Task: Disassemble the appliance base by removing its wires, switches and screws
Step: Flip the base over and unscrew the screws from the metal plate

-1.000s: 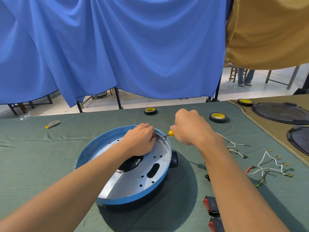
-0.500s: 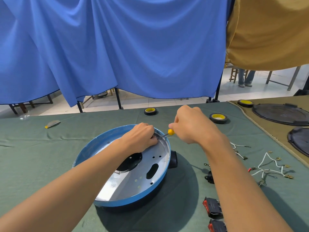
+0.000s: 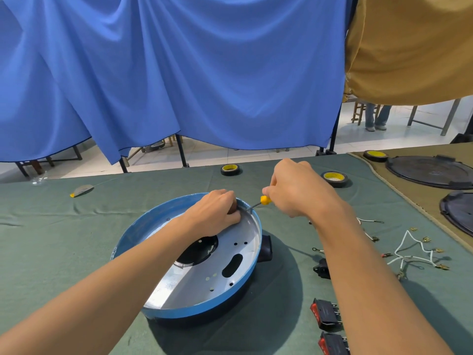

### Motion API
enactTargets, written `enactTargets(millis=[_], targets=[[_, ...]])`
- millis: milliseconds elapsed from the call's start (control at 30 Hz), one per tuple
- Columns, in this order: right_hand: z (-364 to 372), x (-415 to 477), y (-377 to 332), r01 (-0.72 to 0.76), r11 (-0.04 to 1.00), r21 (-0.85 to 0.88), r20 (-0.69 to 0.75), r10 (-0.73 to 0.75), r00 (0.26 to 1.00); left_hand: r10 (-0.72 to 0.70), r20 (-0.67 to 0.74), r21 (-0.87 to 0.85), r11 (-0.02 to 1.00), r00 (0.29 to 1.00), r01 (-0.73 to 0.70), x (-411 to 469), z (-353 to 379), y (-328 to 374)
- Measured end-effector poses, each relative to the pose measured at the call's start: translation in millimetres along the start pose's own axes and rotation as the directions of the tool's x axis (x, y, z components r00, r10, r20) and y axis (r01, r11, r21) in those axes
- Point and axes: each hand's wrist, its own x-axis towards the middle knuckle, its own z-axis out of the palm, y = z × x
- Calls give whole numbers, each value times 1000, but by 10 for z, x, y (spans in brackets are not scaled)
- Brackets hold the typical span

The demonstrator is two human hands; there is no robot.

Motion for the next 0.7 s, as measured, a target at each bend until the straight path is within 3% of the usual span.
enactTargets(millis=[200, 400, 700], targets=[[14, 7, 20, -10, 1000, 2, 9, 10, 1000, 88, -110, 9, 996, 990, -88, -130, -5, 15], [-16, 6, 18, -17, 1000, -5, 29, 17, 999, 70, -44, -86, 994, 997, -74, -138, -99, -26], [-9, -8, 16, -12, 1000, 3, 30, 12, 999, 68, 24, 188, 980, 997, -72, -89, 40, 61]])
